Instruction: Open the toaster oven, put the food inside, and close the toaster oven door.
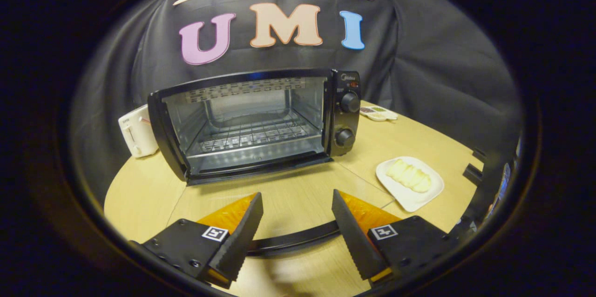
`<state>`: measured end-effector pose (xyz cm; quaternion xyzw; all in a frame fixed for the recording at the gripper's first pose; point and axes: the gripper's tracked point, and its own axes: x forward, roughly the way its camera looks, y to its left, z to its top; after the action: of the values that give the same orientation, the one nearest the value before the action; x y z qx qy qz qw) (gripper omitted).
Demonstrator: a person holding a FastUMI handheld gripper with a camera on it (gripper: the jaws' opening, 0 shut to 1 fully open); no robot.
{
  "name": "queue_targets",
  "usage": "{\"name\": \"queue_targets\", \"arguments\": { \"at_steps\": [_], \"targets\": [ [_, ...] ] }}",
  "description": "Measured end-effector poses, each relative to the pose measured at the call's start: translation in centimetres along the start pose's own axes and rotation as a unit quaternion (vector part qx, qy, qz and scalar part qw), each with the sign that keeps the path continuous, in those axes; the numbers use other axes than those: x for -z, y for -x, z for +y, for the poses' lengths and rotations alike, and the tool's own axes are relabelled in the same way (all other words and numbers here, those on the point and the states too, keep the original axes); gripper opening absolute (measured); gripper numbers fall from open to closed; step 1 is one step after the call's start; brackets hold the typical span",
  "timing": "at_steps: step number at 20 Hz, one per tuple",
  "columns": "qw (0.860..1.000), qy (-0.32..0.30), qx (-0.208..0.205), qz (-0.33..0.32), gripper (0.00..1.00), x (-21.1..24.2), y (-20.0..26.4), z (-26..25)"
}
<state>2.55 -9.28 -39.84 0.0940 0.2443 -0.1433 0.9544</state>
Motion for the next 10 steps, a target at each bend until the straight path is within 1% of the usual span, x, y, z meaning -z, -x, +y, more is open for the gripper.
{"name": "queue_targets", "arguments": {
  "at_steps": [2, 4, 8, 10],
  "targets": [
    [1.0, 0.004, -0.001, 0.017, 0.95, 0.8, -0.7, 0.0],
    [1.0, -0.001, -0.002, 0.008, 0.95, 0.3, -1.3, -0.1],
    [1.0, 0.003, -0.002, 0.012, 0.96, 0.3, -1.6, 0.1],
    [1.0, -0.006, -0.005, 0.009, 0.95, 0.0, -1.4, -0.1]
  ]
}}
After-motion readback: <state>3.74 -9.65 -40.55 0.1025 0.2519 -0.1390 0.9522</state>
